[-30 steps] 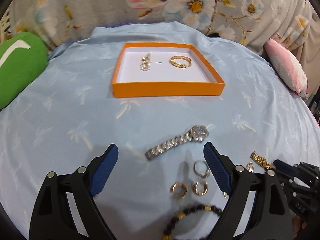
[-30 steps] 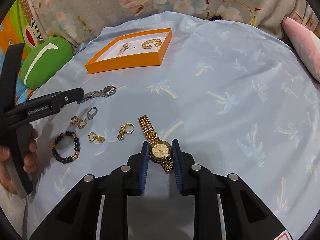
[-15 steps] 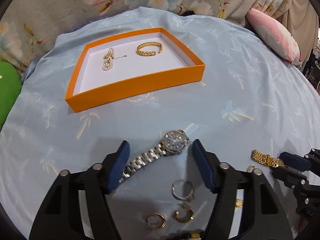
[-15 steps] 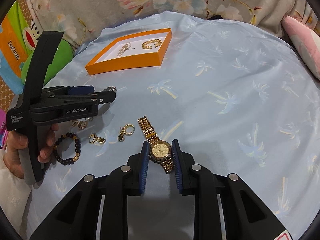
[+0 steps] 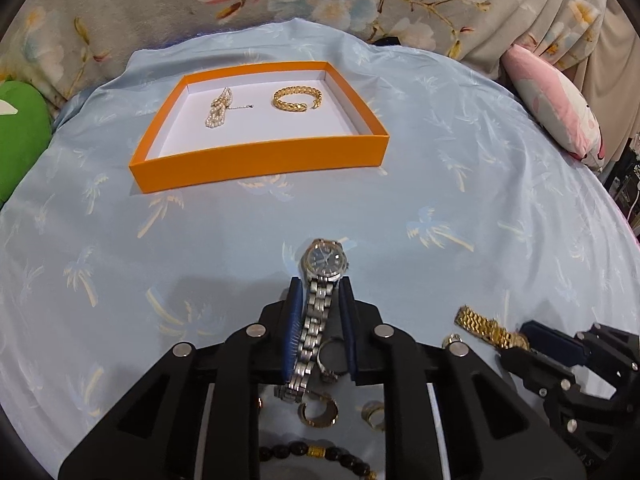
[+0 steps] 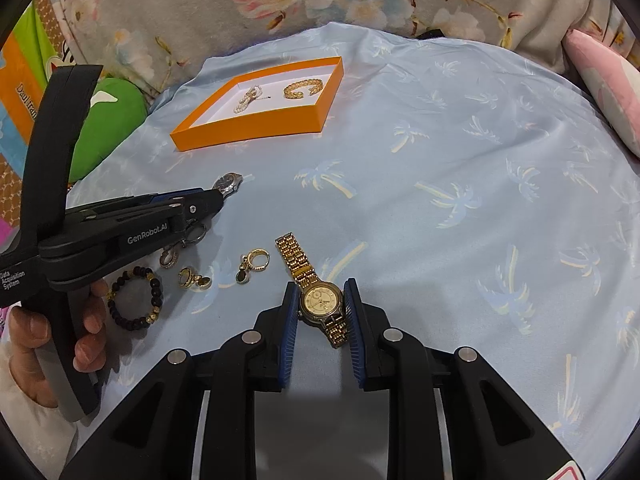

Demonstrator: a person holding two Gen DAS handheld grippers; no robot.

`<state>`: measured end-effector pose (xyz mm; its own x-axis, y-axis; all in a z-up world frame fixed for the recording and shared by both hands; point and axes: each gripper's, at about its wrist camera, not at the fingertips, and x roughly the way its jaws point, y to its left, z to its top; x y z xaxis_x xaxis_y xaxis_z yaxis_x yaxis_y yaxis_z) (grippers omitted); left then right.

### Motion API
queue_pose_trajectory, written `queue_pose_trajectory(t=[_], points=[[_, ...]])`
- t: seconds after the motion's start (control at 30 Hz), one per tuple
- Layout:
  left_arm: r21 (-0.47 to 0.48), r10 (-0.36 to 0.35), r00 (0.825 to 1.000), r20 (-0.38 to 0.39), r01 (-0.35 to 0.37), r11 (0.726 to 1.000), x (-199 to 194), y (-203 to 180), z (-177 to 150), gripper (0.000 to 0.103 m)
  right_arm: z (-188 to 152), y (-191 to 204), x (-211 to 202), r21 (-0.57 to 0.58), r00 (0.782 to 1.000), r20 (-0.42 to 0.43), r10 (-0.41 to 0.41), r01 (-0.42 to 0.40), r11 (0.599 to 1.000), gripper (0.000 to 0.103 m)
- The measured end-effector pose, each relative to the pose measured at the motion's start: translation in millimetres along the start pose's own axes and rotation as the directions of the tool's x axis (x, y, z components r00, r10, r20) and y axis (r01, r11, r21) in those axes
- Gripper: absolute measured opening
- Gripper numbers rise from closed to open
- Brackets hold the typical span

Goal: Organize jewelry
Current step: 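Grasp the silver watch by its face with the left tool, then carry the silver watch with the left tool while the right tool lifts the gold watch toward the box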

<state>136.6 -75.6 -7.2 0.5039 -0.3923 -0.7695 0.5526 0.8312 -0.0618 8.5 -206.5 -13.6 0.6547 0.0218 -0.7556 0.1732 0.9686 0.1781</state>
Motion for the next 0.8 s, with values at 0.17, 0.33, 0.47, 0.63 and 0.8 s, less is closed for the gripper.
queue_pose_trajectory(t=[0.17,0.33,0.47,0.63,0.8], points=[[0.018,0.036,0.999,0.006,-0.036,0.999,9.7,-10.7,7.7,0.035,0.6,0.3,0.3,0.004,1.0,-0.002,0.003,-0.003,1.0,0.022],[0.014,0.033,0.999,0.012,-0.033,0.999,10.9,-13.4,10.0,0.024,1.5,-0.7,0.2,0.011,1.0,0.001,0.01,-0.01,1.0,0.022],[-0.008,0.036,0.999,0.039,-0.036,0.999,0.5,-8.2,7.2,0.024,2.9,0.4,-3.1,0.012,1.0,0.016,0.021,-0.021,1.0,0.021],[-0.044,0.029,0.997,0.066,-0.026,0.999,-23.2,4.4,5.1,0.024,6.5,4.3,-13.2,0.008,0.998,0.044,0.035,-0.035,0.999,0.021],[-0.083,0.04,0.995,0.094,-0.033,0.996,-49.6,23.1,3.5,0.024,20.6,8.3,-24.3,0.003,0.996,0.073,0.061,-0.061,0.998,0.021]])
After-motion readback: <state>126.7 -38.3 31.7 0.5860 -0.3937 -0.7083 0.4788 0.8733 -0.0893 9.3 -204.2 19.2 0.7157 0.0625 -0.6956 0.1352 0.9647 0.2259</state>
